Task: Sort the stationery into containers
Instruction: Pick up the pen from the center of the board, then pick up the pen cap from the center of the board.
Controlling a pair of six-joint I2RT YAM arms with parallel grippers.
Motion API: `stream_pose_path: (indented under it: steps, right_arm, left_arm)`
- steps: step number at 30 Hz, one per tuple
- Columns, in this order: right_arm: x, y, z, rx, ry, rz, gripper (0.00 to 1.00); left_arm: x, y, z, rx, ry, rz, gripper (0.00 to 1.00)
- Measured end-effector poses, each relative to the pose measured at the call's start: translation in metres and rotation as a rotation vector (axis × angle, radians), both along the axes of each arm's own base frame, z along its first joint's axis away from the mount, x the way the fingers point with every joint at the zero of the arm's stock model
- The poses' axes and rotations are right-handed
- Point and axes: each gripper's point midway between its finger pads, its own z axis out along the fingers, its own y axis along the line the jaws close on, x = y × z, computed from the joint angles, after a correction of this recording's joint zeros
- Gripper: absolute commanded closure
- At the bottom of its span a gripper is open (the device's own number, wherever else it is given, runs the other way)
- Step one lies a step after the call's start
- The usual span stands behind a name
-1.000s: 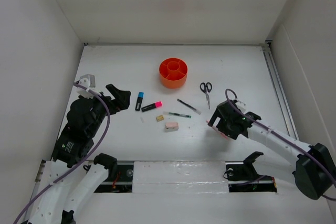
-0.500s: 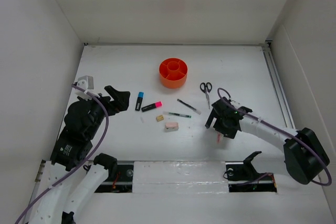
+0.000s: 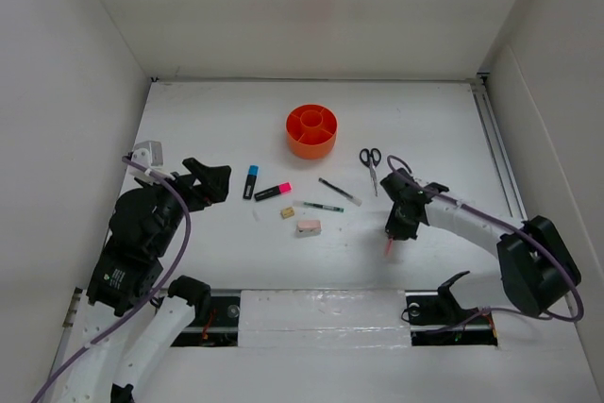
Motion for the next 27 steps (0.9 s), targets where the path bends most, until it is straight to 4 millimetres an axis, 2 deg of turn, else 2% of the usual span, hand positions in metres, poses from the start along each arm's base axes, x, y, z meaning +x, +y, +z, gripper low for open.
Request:
stream_pose_path:
  steps: [7, 10, 13, 17, 20, 23, 27]
  right_arm:
    - [0.004, 0.003, 0.001, 0.022, 0.010, 0.025, 1.00]
    - [0.007, 0.011, 0.011, 0.057, -0.024, 0.060, 1.00]
    - [0.016, 0.029, 0.042, 0.071, -0.111, 0.133, 1.00]
    - [0.035, 0.076, 0.117, 0.188, -0.330, 0.281, 1.00]
    - [0.025, 0.105, 0.165, 0.316, -0.468, 0.406, 1.00]
    - [0.003, 0.122, 0.188, 0.398, -0.519, 0.534, 1.00]
    - [-0.019, 0.134, 0.191, 0.424, -0.519, 0.664, 1.00]
  left_arm:
    - [0.003, 0.003, -0.002, 0.006, 0.008, 0.025, 0.00]
    - [0.010, 0.003, -0.009, 0.020, 0.041, 0.039, 0.00]
    - [0.021, 0.000, -0.023, 0.035, 0.109, 0.052, 0.00]
    - [0.036, -0.009, -0.048, 0.017, 0.226, 0.066, 0.00]
    - [0.045, -0.016, -0.062, -0.012, 0.295, 0.073, 0.00]
    - [0.052, -0.024, -0.079, -0.038, 0.366, 0.081, 0.00]
    - [0.060, -0.033, -0.110, -0.064, 0.471, 0.091, 0.00]
